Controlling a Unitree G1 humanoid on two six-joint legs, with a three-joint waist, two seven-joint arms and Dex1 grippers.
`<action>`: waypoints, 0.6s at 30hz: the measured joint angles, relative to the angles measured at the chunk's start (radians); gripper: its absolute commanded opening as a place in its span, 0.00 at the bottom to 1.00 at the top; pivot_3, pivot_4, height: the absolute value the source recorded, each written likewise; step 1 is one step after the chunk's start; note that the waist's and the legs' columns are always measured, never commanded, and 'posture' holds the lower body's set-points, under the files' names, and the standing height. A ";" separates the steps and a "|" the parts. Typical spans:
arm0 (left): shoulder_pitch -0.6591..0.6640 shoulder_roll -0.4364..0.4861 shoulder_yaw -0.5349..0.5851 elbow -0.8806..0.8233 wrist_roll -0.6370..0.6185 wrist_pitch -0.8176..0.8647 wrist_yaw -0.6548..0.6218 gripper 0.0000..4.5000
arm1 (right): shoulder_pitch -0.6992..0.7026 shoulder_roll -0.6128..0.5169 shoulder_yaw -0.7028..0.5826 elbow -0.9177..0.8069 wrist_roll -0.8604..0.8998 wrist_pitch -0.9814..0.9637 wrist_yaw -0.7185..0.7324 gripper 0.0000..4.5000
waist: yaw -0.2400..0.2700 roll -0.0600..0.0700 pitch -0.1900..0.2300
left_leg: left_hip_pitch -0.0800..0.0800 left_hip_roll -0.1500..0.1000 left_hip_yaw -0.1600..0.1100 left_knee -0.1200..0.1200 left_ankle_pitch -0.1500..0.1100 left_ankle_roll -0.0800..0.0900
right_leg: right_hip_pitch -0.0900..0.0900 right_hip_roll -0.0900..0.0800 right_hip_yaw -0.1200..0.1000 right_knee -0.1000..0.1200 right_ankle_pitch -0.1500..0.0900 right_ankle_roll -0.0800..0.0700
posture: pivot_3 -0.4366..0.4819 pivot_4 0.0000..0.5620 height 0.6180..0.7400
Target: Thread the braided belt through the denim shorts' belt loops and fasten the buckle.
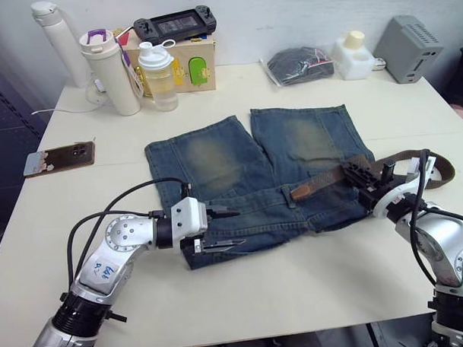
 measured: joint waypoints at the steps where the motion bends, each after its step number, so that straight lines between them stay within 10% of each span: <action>1: 0.006 -0.003 0.004 -0.005 -0.002 0.008 0.000 0.67 | 0.000 0.000 0.000 0.007 -0.014 0.000 0.016 0.00 | 0.000 0.000 0.000 | 0.000 0.000 0.000 0.000 0.000 0.000 | 0.000 0.000 0.000 0.000 0.000 0.000 | 0.48 0.27 0.56; 18: 0.019 -0.033 0.048 -0.029 -0.017 0.069 0.033 0.67 | -0.007 0.028 0.080 -0.036 -0.300 0.004 0.174 0.00 | -0.001 0.000 0.000 | 0.000 0.000 0.000 -0.001 0.000 -0.001 | 0.000 0.000 0.000 -0.001 0.000 0.000 | 0.48 0.27 0.56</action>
